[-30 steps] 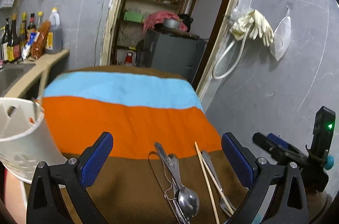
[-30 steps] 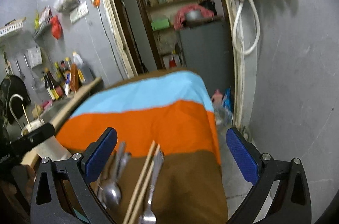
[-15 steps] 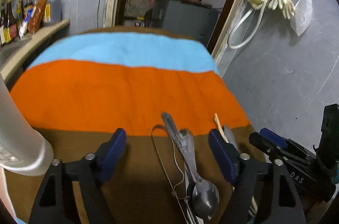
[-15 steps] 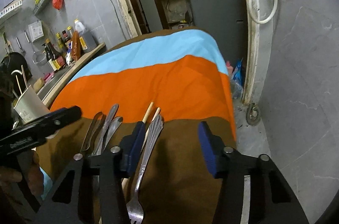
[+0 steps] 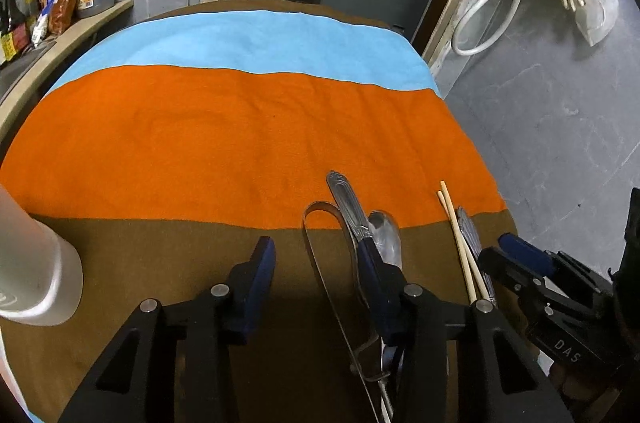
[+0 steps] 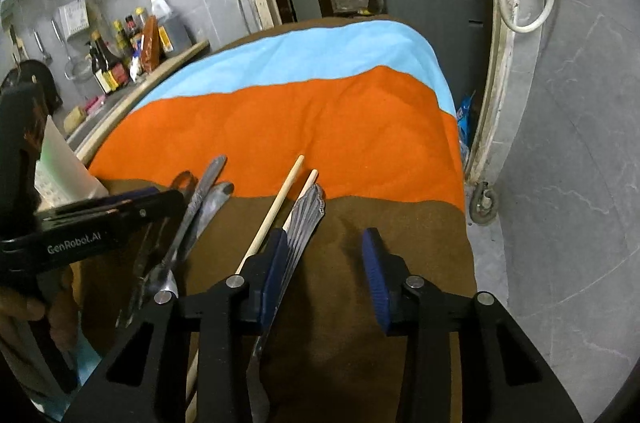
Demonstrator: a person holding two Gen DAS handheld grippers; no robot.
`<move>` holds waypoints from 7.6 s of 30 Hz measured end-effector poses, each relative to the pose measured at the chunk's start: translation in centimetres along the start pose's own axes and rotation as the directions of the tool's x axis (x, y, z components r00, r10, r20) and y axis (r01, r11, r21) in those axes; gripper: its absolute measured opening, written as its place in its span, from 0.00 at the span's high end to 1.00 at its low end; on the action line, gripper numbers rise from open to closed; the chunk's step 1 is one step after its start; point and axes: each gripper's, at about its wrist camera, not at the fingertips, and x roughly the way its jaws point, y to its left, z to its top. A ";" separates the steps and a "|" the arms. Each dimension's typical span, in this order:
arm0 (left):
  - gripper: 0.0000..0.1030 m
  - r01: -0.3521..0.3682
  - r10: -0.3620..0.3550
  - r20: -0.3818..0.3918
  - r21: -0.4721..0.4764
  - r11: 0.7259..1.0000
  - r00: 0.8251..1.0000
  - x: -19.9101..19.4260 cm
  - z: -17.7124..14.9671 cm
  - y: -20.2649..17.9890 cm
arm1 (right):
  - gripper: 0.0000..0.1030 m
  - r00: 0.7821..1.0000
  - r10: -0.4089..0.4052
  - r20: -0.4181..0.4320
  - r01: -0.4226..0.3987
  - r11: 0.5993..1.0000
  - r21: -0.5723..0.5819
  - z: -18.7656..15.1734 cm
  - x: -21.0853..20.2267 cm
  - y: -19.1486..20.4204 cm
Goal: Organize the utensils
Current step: 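Grasp a metal fork with the right tool while the left tool grasps a metal spoon, then lift the fork and spoon and carry both over the white caddy, then lower the fork into the caddy and open the right tool while the left tool releases the spoon, then move both open tools back to the utensils on the cloth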
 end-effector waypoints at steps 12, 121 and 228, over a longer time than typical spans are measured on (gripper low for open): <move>0.61 -0.002 0.003 -0.043 0.016 1.000 0.999 0.8 1.0 -0.2 | 0.66 0.998 -0.032 -0.052 0.030 0.999 -0.036 0.2 0.1 0.7; 0.78 0.084 0.050 0.636 -0.178 0.980 0.770 -30.3 4.0 21.6 | 0.98 0.789 0.314 0.528 -0.237 0.948 -0.211 10.8 -16.2 27.1; 0.01 0.120 -0.135 0.501 0.063 0.991 0.855 -19.2 1.8 2.5 | 0.02 0.893 -0.104 0.439 0.086 0.994 0.062 5.5 -17.2 5.3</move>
